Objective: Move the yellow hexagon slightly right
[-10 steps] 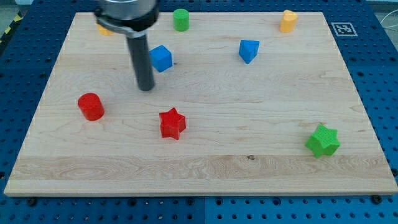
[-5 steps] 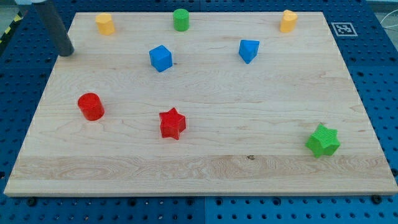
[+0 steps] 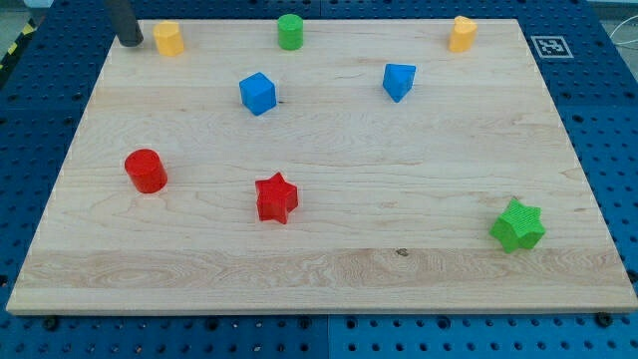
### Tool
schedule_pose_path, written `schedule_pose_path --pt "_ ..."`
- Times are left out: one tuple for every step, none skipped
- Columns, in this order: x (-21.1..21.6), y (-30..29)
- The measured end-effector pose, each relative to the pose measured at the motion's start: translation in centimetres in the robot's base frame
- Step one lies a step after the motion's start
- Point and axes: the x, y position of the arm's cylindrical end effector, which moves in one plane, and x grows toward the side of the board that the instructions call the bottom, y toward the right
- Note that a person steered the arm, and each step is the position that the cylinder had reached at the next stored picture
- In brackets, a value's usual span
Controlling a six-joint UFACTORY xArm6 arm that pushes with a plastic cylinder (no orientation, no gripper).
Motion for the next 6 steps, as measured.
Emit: schedule_pose_path --pt "-0.3 1.0" --pt "-0.3 4.4" --pt "0.2 7.0" --pt "1.8 7.0" --pt "3.1 6.8" --pt "3.1 6.8"
